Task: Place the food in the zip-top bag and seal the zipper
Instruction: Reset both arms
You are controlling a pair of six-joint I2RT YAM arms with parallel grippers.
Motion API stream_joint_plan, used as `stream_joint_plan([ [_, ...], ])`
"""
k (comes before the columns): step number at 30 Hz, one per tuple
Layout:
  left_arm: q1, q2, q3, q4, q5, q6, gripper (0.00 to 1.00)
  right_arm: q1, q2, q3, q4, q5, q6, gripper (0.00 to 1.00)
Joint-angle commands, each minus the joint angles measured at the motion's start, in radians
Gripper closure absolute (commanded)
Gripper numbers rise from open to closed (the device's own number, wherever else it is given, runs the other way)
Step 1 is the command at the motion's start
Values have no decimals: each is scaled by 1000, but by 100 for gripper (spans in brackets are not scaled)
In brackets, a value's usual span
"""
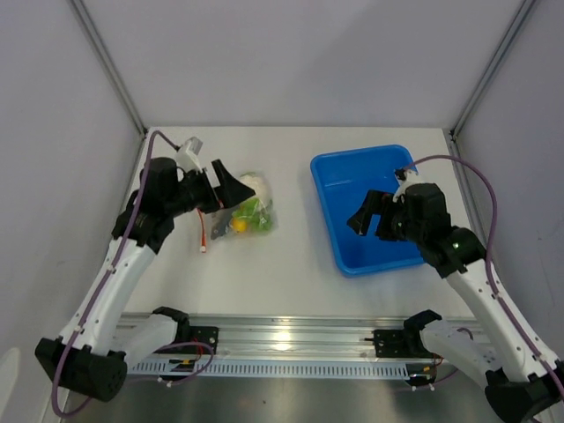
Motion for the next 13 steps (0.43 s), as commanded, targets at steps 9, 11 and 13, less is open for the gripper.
stream_joint_plan([
  [9,-50,-547,-393,279,187,-161,0,28,-380,-237,12,171,202,0],
  [11,-49,-605,-445,272,207,-158,1,28,-447,-326,78,111,199,1],
  [13,-49,-693,-502,284,236,-171,1,30,-559,-377,127,30,200,0],
])
